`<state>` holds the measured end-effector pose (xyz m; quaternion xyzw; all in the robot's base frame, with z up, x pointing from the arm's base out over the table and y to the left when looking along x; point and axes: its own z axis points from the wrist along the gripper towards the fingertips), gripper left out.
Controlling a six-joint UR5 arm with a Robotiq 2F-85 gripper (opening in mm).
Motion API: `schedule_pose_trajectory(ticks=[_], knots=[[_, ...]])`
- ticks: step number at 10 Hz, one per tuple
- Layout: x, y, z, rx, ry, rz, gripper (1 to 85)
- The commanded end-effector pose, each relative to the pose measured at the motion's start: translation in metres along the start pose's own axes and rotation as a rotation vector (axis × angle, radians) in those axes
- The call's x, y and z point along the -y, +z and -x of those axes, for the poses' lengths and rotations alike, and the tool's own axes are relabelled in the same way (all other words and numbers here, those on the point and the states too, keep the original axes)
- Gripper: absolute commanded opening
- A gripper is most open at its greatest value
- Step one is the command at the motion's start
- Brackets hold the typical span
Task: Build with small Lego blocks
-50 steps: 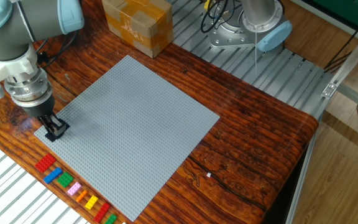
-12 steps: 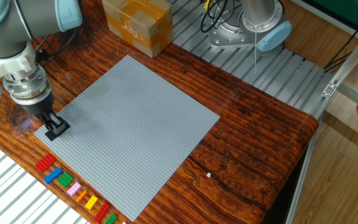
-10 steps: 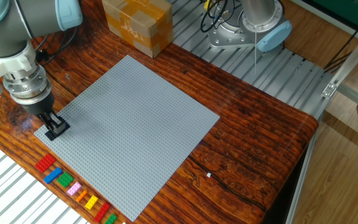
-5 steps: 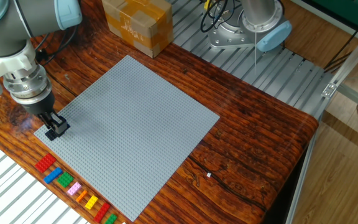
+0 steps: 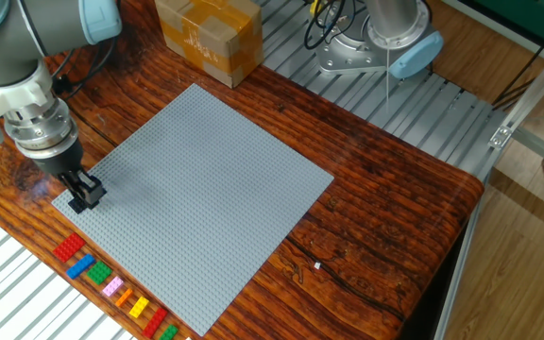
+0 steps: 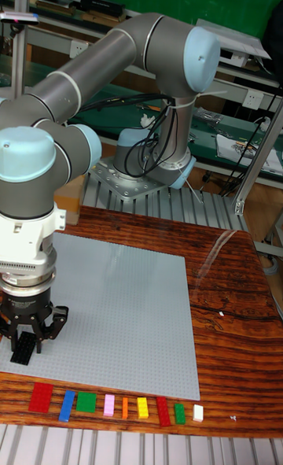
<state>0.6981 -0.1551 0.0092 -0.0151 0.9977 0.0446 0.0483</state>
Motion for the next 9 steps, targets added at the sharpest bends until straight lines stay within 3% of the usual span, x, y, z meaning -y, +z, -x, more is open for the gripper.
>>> schedule_pose_trajectory(ticks=[1, 9], knots=[[0.0053, -0.0004, 0.002, 0.002, 0.004, 0.0, 43.0], [-0.0028, 0.002, 0.0017, -0.004, -0.044, 0.034, 46.0]])
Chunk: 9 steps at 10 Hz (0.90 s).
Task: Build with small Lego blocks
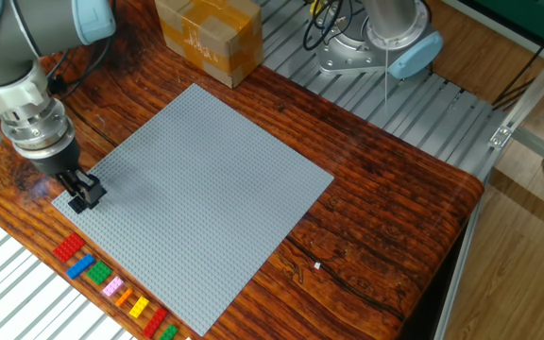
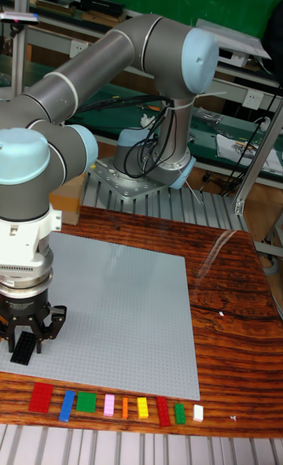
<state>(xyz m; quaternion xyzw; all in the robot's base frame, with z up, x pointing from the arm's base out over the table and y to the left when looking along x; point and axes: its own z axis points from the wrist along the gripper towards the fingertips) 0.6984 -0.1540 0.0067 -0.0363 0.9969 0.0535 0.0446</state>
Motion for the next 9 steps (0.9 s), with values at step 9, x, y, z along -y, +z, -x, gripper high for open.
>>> schedule_pose_trajectory(ticks=[9], knots=[[-0.0027, -0.0028, 0.0012, 0.008, -0.013, 0.014, 48.0]])
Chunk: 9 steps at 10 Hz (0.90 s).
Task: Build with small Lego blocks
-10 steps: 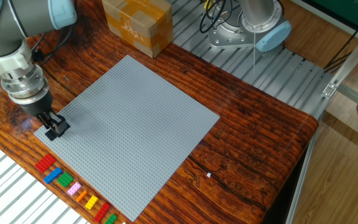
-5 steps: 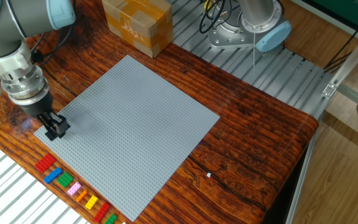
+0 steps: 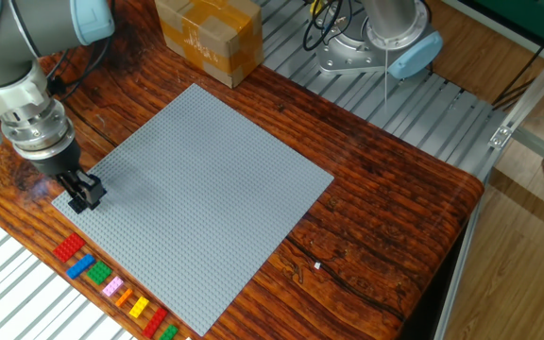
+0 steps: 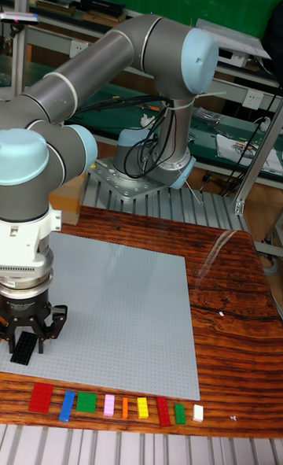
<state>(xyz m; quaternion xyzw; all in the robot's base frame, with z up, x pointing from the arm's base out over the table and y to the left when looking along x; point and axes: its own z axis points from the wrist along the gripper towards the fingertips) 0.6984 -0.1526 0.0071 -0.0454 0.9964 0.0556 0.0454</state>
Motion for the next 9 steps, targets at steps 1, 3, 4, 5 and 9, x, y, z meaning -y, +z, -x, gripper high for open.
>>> schedule_pose_trajectory(ticks=[1, 3, 4, 5, 9], knots=[[-0.002, -0.003, 0.001, 0.008, 0.003, 0.009, 48.0], [-0.002, -0.003, 0.001, 0.008, 0.0, 0.009, 48.0], [-0.001, -0.003, 0.0, 0.006, -0.001, 0.009, 48.0], [0.001, -0.002, 0.0, 0.005, -0.002, 0.001, 47.7], [0.006, 0.0, 0.002, 0.004, 0.007, -0.002, 47.7]])
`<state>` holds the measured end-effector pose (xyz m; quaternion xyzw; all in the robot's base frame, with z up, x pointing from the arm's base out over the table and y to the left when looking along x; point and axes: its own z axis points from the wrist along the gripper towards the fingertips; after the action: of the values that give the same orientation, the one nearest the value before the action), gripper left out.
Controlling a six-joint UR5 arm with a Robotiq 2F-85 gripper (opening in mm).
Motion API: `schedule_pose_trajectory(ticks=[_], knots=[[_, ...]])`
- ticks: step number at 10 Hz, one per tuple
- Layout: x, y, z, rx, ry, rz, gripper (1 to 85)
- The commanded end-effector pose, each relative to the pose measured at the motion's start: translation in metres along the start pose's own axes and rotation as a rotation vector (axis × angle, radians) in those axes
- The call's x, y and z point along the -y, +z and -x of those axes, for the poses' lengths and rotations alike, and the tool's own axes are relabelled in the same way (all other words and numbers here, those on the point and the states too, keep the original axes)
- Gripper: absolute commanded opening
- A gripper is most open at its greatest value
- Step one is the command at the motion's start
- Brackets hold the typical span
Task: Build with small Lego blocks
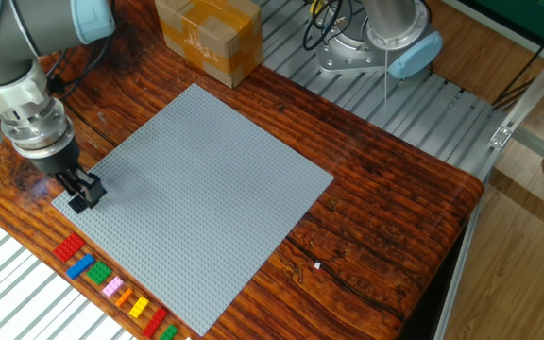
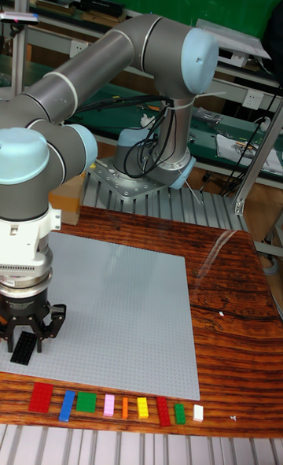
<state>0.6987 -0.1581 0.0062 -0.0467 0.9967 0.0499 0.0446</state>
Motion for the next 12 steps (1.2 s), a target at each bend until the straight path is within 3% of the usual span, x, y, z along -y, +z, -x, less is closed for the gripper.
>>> schedule_pose_trajectory(ticks=[1, 12], knots=[[-0.0001, 0.001, 0.0028, 0.005, 0.009, 0.015, 47.7], [-0.0048, 0.002, 0.0011, 0.004, 0.023, -0.001, 51.0]])
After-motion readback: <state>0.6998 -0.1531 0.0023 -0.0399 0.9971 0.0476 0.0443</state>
